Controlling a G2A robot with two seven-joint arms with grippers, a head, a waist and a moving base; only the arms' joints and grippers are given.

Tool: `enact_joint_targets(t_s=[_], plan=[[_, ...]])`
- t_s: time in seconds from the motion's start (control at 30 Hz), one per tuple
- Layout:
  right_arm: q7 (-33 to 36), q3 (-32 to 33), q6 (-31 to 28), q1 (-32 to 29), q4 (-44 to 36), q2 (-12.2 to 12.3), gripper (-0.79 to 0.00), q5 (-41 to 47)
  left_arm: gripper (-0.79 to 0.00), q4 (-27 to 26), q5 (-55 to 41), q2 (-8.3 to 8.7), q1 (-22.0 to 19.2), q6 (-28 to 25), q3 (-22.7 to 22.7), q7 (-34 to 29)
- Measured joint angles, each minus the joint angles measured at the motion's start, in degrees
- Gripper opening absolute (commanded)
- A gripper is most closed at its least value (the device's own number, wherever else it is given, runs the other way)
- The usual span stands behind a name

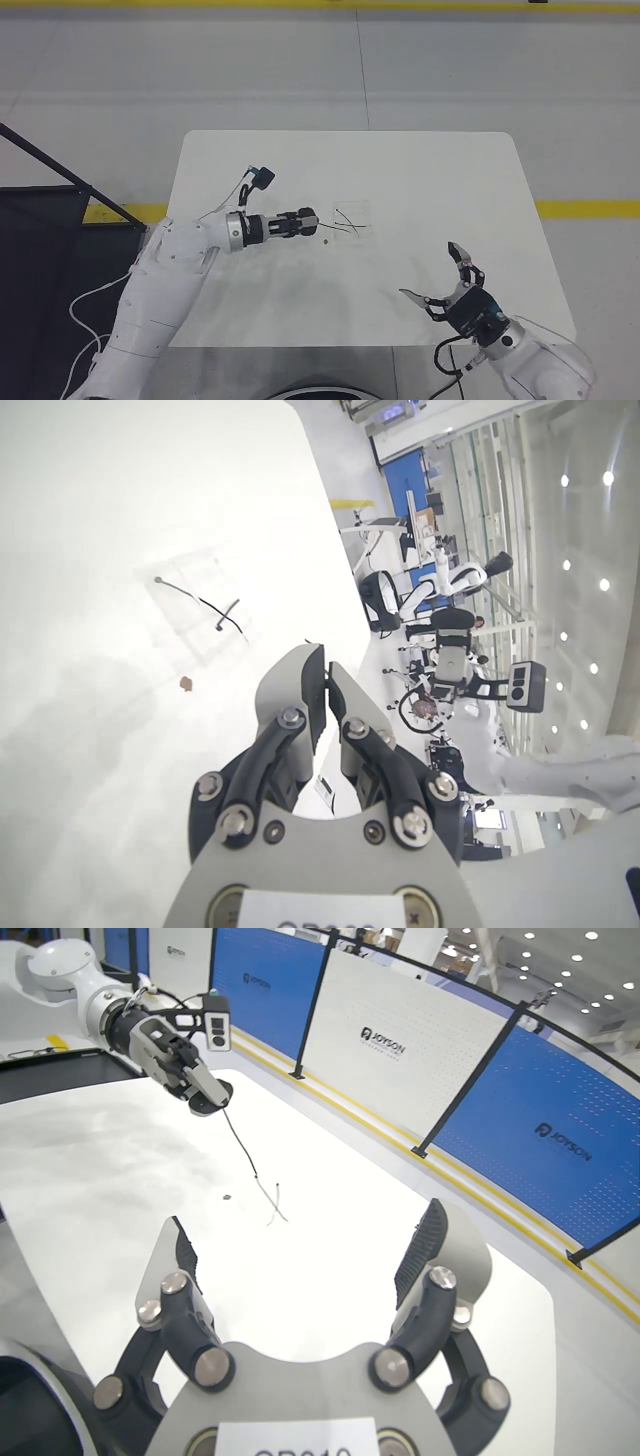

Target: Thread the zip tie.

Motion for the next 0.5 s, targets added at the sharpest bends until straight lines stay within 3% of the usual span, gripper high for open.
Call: enact_joint_targets(t_s=[0.23, 0.5], plan=[[10.4, -4.5, -2.8, 1.3, -1.2, -0.1, 0.0, 2.4, -0.785, -1.3, -1.5, 1.18, 2.8, -6.5, -2.8, -2.7], [9.7, -4.5, -2.7, 1.3, -1.2, -0.1, 0.0, 2.4, -0.785, -1.2, -1.5, 1.44, 3.7, -6.9, -3.7, -1.4]])
